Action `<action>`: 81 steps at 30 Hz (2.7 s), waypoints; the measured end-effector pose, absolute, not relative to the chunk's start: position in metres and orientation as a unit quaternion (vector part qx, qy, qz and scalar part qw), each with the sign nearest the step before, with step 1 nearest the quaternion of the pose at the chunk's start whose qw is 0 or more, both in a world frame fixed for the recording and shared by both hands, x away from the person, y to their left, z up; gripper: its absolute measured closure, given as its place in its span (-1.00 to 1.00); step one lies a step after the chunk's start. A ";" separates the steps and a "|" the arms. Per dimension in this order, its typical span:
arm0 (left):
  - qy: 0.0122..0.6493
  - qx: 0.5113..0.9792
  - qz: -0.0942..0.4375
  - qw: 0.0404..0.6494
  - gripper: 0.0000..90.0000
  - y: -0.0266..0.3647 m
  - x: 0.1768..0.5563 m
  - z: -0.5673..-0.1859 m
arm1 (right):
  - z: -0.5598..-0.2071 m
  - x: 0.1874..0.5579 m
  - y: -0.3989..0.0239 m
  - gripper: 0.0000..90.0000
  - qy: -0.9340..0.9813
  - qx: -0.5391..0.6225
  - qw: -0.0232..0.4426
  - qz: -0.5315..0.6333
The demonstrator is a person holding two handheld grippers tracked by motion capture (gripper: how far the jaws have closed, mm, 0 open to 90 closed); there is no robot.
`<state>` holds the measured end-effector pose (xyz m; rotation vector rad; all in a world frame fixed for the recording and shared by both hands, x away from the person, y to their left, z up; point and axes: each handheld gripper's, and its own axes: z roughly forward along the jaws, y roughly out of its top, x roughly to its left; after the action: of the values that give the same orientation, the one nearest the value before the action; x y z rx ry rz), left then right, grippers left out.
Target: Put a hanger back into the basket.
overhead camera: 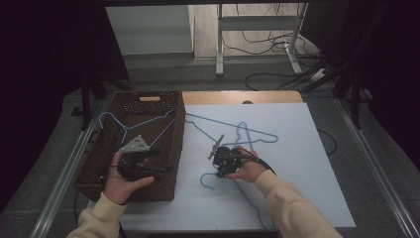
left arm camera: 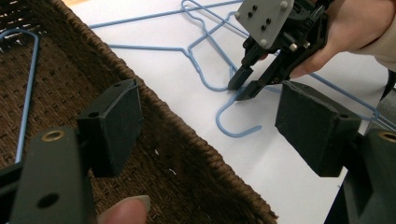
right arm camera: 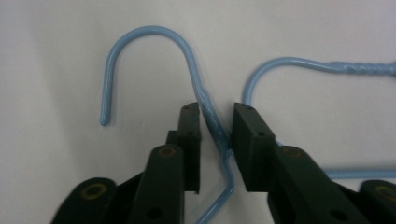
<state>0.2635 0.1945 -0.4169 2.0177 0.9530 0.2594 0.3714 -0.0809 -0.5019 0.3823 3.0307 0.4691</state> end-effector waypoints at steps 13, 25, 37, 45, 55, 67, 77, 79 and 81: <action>0.383 0.810 0.104 0.432 -0.49 0.194 0.263 -0.418 | -0.500 0.365 -0.080 0.91 0.985 0.084 0.041 0.143; 0.360 0.823 0.100 0.428 -0.48 0.171 0.257 -0.416 | -0.469 0.363 -0.105 0.91 0.956 0.160 0.095 0.228; 0.358 0.842 0.057 0.399 -0.44 0.113 0.253 -0.433 | -0.452 0.359 -0.119 0.91 0.932 0.199 0.118 0.279; 0.367 0.848 0.022 0.382 -0.34 0.082 0.257 -0.454 | -0.450 0.359 -0.122 0.91 0.923 0.215 0.129 0.291; 0.373 0.857 -0.004 0.357 -0.25 0.051 0.267 -0.480 | -0.446 0.358 -0.123 0.91 0.914 0.228 0.143 0.304; 0.408 0.855 -0.008 0.321 0.10 0.028 0.281 -0.507 | -0.443 0.356 -0.126 1.00 0.904 0.245 0.151 0.316; 0.414 0.841 -0.025 0.349 0.07 0.041 0.279 -0.507 | -0.467 0.368 -0.121 0.67 0.920 0.256 0.102 0.278; 0.414 0.841 -0.027 0.349 0.04 0.041 0.278 -0.508 | -0.472 0.372 -0.118 0.65 0.924 0.255 0.094 0.269; 0.414 0.841 -0.026 0.348 0.02 0.042 0.278 -0.508 | -0.485 0.379 -0.112 0.64 0.930 0.254 0.090 0.251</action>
<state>0.2776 0.0421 -0.5079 2.1797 1.0731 -0.0673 0.3790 -0.1124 -0.4846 0.7540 2.7651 0.7464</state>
